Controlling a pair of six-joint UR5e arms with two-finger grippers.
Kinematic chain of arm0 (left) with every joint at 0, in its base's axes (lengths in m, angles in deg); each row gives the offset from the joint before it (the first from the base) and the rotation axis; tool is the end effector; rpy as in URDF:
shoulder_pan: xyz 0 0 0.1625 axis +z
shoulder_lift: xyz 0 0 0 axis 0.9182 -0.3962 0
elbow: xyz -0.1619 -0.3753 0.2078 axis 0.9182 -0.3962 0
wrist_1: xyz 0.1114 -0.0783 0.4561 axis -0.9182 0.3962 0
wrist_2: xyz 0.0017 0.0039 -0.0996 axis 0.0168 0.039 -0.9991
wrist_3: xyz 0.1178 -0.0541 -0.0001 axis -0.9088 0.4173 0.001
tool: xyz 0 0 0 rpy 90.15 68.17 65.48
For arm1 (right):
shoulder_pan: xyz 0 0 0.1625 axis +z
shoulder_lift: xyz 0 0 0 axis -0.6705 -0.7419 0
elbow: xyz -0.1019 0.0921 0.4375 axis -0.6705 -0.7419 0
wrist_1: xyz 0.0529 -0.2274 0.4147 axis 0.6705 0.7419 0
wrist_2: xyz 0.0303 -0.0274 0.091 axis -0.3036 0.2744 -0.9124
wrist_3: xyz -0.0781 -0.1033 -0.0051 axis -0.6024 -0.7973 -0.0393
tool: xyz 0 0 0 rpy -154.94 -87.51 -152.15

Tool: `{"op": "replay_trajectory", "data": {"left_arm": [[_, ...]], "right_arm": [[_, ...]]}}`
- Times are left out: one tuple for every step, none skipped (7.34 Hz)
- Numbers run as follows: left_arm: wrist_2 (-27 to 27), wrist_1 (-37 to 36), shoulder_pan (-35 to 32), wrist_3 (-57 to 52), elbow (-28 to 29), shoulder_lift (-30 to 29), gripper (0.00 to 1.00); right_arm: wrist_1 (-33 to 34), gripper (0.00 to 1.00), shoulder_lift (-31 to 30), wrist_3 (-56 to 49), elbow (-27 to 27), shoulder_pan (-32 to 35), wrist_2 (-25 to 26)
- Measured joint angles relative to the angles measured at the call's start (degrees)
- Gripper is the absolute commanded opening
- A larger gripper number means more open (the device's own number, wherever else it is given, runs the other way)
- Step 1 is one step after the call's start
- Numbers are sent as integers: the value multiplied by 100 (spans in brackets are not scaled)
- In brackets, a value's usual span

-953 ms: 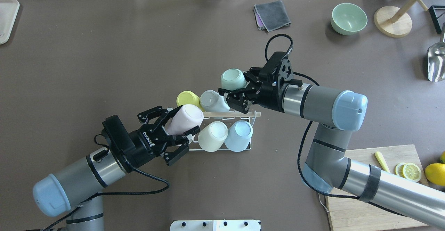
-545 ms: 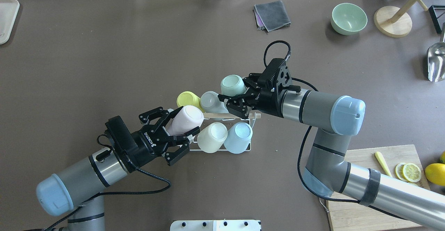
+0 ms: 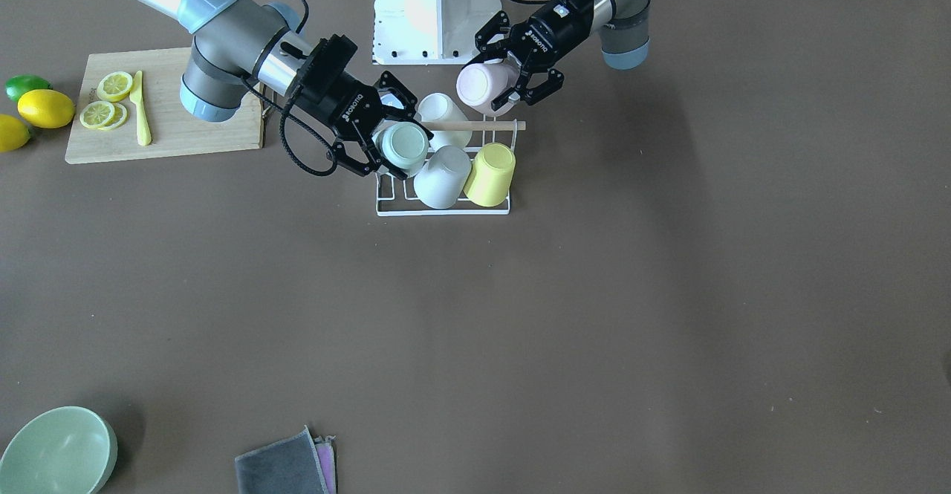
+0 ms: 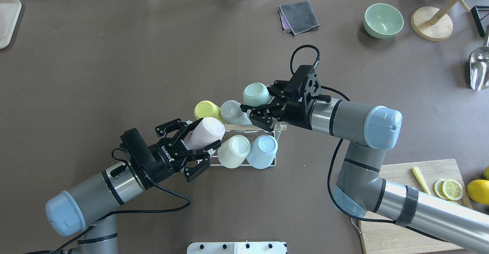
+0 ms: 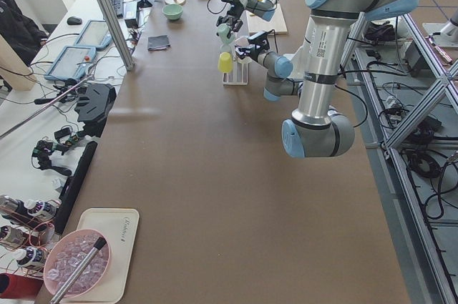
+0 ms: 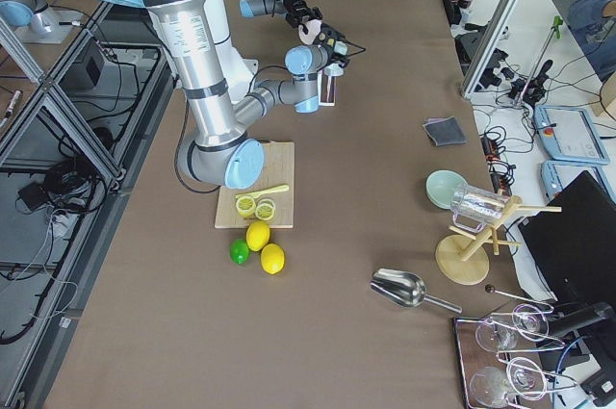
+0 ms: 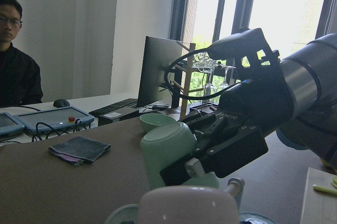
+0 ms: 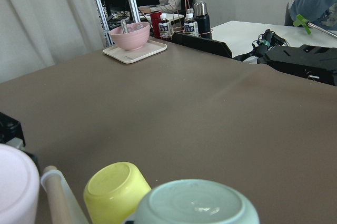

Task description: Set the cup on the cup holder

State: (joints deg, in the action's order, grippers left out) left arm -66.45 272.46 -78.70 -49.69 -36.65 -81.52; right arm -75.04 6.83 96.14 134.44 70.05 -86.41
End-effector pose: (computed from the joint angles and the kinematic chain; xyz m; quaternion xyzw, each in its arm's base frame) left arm 0.5642 -0.3125 0.2631 0.6289 0.5646 0.0771 0.5289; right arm -0.5607 -0.4434 0.2522 0.5263 -0.5730 -0.1794 0.6021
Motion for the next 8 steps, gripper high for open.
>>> {"op": "replay_trajectory", "data": {"left_arm": [[0, 3, 0, 0, 4, -4, 52], [0, 7, 0, 0, 6, -6, 97], [0, 20, 0, -2, 7, -6, 98], [0, 85, 0, -19, 26, 1, 98], [0, 197, 0, -58, 55, 6, 98], [0, 288, 0, -98, 70, 8, 98], [0, 335, 0, -115, 72, 8, 98], [0, 357, -1, -118, 45, 5, 98]], "right_arm": [[-2, 100, 10, 23, 1, -1, 4], [-2, 100, 21, 57, 4, -4, 6], [-5, 100, 32, 78, 9, -7, 7], [-7, 100, 38, 97, 14, -8, 7], [-7, 100, 41, 115, 15, -8, 7], [-5, 100, 43, 122, 17, -8, 8], [-2, 100, 43, 125, 20, -7, 8], [0, 100, 44, 128, 26, -6, 8]]}}
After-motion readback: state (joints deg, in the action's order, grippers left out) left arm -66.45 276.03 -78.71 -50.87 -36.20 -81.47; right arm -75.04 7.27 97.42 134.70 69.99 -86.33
